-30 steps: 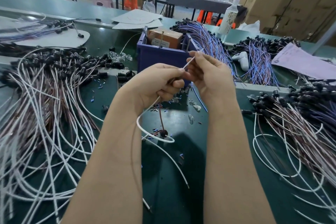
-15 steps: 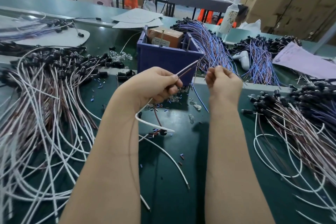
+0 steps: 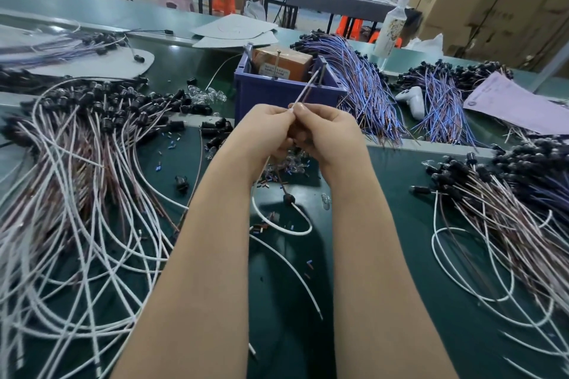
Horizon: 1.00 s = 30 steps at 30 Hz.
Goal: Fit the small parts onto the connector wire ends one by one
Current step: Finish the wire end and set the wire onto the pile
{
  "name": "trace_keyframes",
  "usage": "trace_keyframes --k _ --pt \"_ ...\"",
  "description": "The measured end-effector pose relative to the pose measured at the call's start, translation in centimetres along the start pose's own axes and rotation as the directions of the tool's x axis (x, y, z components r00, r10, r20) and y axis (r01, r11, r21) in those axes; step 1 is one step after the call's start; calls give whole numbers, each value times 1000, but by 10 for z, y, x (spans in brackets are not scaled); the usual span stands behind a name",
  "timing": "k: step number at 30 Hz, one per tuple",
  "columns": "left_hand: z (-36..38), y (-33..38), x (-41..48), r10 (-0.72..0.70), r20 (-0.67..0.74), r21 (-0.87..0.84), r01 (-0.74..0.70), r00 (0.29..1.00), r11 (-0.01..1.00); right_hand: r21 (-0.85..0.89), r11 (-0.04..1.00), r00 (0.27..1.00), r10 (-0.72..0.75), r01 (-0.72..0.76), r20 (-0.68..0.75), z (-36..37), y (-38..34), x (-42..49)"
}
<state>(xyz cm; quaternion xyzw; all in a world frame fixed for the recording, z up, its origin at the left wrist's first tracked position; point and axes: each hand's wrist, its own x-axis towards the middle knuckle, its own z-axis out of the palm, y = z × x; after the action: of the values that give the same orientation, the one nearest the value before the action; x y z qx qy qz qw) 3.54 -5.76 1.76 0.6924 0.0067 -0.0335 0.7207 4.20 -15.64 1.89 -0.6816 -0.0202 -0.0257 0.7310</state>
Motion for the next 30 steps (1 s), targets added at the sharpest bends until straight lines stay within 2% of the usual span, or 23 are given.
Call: trace_keyframes --k 4,6,8,11,16,23,30 --pt "0 -4 5 -20 -187 92 38 982 995 37 999 987 -16 22 -158 -1 5 3" --pt "-3 -6 8 21 -280 156 24 960 988 98 995 989 36 -22 -145 -3 5 6" --pt "-6 -7 9 33 -314 145 14 949 989 91 995 992 59 -49 -112 -5 4 9" --pt "-7 -5 10 31 -292 81 -7 956 997 26 1000 993 1 2 -118 -4 5 10" --pt "-7 -5 13 0 -283 -6 -2 959 1000 -147 984 968 -133 103 -213 -7 12 10" --pt "-7 -5 16 -24 -243 -59 10 970 998 -135 983 949 -154 121 -275 -6 18 15" --pt "-5 -5 18 -39 -208 -86 22 977 996 -159 978 954 -173 136 -245 -6 19 19"
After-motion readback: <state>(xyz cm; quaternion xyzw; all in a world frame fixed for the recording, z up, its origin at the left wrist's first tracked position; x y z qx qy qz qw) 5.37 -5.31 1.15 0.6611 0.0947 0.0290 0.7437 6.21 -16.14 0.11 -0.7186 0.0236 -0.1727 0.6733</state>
